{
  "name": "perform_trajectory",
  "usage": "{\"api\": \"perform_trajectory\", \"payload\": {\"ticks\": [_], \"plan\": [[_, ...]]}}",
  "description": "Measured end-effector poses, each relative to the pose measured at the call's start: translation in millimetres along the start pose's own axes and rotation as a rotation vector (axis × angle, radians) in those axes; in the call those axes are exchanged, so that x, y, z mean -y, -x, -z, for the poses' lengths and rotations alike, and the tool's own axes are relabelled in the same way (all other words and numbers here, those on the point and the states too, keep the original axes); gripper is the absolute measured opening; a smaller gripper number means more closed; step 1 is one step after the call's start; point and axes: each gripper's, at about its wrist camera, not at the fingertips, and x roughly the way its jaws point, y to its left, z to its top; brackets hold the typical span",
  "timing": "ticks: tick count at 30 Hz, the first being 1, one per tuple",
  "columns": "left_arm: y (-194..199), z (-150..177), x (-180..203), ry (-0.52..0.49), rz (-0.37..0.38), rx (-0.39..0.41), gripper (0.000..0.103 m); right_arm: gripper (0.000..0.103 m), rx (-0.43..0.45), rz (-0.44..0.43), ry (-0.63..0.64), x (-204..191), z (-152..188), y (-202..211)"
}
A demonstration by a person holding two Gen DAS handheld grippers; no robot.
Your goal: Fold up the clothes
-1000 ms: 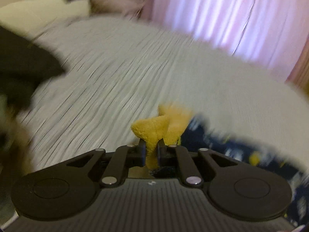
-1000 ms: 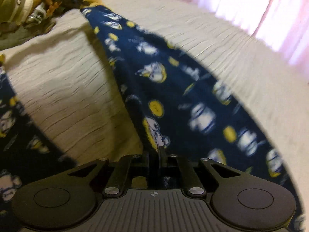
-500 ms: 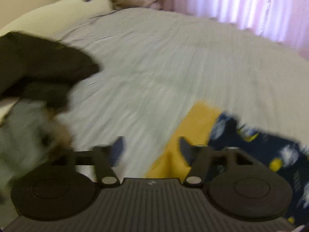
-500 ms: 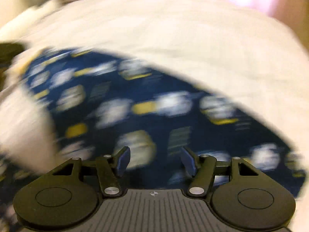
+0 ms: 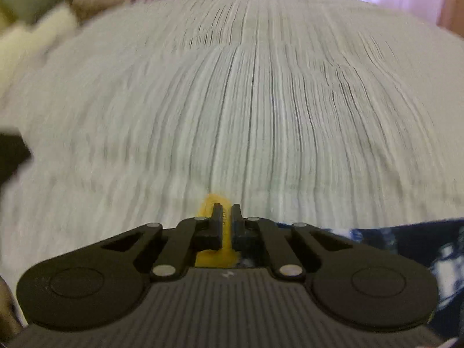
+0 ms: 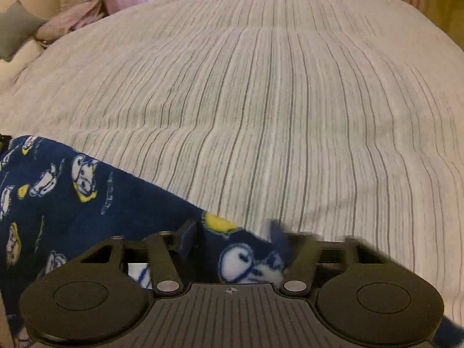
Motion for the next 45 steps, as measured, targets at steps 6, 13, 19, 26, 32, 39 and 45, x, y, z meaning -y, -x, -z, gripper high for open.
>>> {"api": "perform_trajectory", "payload": {"ticks": [6,13,19,26,32,39,45], "plan": [[-3,-9,-12,0.052,-0.252,0.054,0.002,0.000,0.132,0.258,-0.087,20,-15,7],[49,-4,-46,0.246,-0.256,0.123,0.011,0.080,0.224,0.227,-0.345,86,29,107],[126,61,-5,0.196,0.010,0.084,0.011,0.082,0.263,0.210,-0.605,136,150,242],[208,182,87,0.187,0.339,-0.124,0.011,0.070,0.119,0.237,-0.800,100,323,332],[264,247,137,0.228,0.447,-0.223,0.011,0.070,0.289,0.097,-1.122,92,434,358],[312,307,137,0.180,0.344,-0.234,0.011,0.009,0.280,0.151,-1.179,108,433,320],[354,360,81,0.245,0.166,-0.266,0.012,0.072,0.124,0.422,-1.039,96,413,349]]}}
